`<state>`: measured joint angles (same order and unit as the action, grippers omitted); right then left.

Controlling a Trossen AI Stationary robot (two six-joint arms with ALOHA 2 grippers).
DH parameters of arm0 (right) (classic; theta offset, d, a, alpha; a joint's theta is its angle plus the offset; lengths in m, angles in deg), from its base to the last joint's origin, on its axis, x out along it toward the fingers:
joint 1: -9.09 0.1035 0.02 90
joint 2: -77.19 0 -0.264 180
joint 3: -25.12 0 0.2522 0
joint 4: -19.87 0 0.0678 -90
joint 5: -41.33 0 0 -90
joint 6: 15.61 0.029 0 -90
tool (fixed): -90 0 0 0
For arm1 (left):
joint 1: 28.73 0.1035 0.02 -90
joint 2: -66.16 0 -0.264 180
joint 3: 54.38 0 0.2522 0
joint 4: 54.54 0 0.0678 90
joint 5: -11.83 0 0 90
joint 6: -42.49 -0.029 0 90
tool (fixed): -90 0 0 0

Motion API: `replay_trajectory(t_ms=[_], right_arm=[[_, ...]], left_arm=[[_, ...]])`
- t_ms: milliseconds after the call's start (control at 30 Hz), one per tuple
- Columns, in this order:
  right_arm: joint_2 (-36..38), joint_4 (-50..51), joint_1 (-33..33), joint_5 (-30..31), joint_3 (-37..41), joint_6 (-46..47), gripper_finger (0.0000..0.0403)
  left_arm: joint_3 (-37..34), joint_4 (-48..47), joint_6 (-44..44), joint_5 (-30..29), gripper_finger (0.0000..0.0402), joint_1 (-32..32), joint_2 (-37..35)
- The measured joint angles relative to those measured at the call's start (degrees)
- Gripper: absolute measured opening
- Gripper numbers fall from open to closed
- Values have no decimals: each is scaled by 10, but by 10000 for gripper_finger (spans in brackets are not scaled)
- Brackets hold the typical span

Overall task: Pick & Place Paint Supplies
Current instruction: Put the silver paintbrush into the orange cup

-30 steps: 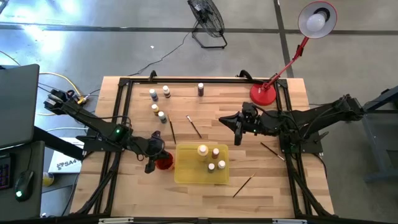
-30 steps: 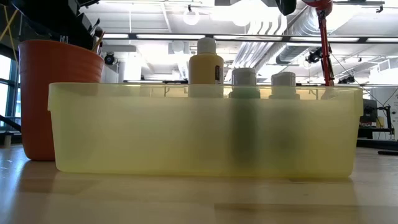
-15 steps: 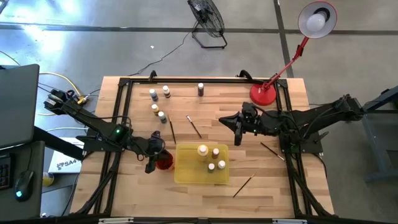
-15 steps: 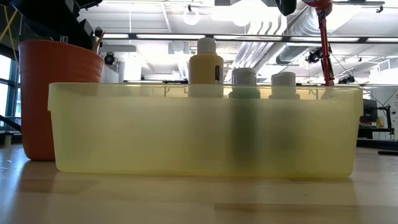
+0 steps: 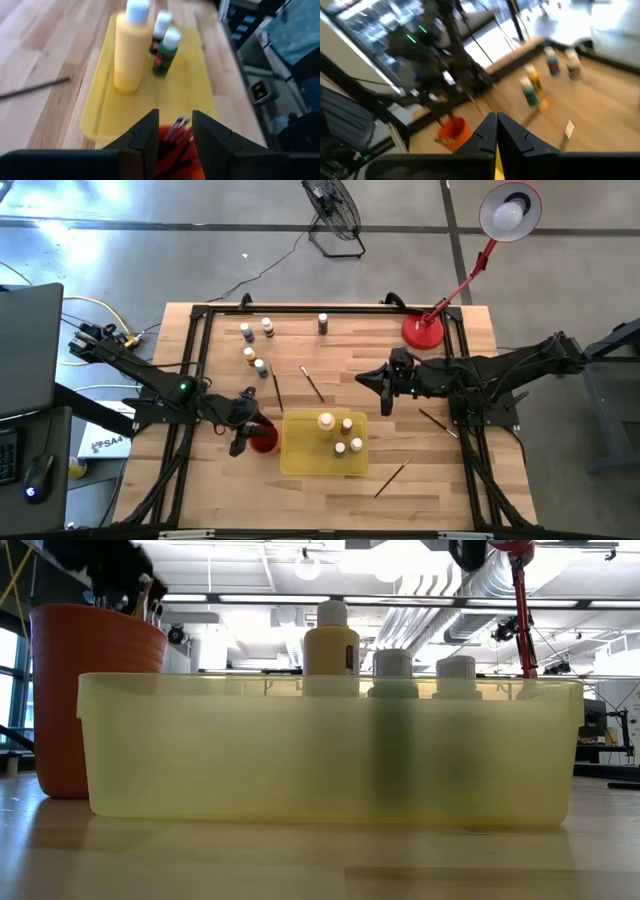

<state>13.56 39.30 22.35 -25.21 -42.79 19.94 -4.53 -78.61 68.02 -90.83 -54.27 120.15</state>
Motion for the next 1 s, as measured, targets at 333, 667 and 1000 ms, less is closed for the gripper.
replay_trajectory(t_ms=[333, 667, 1000], right_arm=[[1, 134, 0, -11, 0, 112, 2], [1, 129, 0, -12, 0, 99, 2], [0, 259, -3, -5, 0, 196, 2]], left_arm=[[38, 0, -17, -20, 115, 0, -58], [89, 0, -17, -78, 116, 0, -79], [130, 15, -103, -156, 116, 0, -79]])
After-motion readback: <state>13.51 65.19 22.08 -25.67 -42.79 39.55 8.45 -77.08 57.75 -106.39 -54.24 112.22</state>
